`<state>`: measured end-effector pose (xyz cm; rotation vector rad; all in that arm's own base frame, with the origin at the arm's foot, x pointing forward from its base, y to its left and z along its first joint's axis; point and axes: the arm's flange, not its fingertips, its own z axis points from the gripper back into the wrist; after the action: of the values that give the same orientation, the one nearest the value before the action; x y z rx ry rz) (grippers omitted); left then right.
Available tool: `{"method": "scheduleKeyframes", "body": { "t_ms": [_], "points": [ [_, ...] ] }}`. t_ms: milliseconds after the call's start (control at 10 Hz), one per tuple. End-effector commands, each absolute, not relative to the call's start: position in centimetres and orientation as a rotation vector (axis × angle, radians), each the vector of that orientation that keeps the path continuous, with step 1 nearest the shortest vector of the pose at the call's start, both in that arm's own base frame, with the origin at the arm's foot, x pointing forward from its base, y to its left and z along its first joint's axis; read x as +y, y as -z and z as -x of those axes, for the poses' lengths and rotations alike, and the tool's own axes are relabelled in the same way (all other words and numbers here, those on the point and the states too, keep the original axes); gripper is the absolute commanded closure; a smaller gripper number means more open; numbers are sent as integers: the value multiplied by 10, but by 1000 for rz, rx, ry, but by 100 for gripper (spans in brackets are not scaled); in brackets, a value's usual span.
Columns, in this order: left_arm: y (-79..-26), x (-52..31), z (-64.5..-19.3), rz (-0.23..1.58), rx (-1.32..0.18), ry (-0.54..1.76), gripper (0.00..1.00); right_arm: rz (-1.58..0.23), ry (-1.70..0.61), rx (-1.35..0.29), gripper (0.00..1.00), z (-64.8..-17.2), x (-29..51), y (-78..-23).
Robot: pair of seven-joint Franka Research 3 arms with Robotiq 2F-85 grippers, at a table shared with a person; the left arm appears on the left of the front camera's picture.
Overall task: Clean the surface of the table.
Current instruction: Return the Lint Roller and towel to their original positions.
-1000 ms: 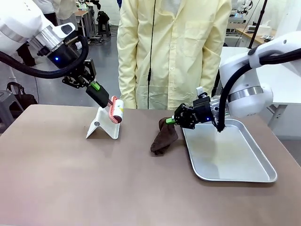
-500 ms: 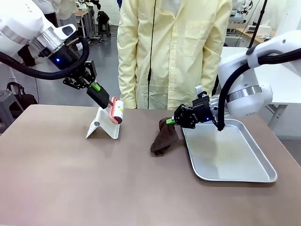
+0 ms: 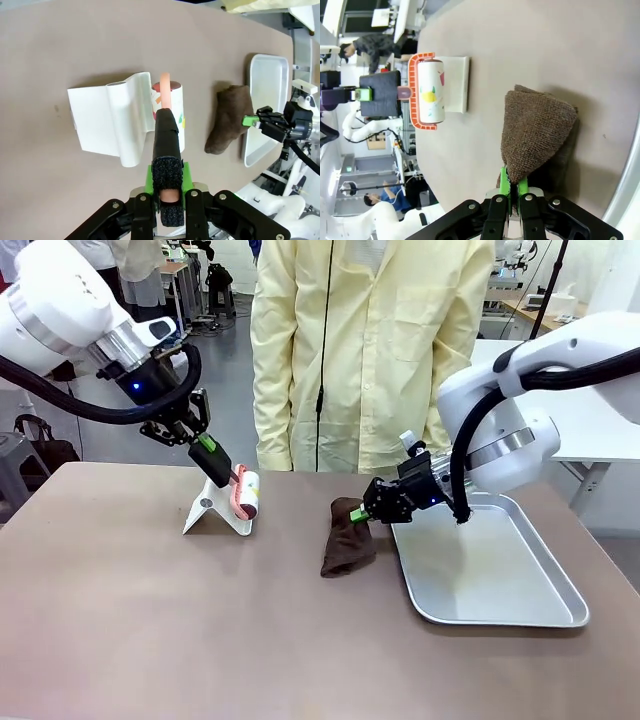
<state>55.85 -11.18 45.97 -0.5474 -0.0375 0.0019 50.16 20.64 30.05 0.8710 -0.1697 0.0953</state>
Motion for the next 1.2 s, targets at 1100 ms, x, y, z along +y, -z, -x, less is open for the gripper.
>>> {"method": "scheduleKeyframes", "body": {
  "t_ms": [1100],
  "points": [
    [-439, -126, -580, 467, -12, -101, 78, -909, -69, -90, 94, -514, 204, -290]
  ]
}}
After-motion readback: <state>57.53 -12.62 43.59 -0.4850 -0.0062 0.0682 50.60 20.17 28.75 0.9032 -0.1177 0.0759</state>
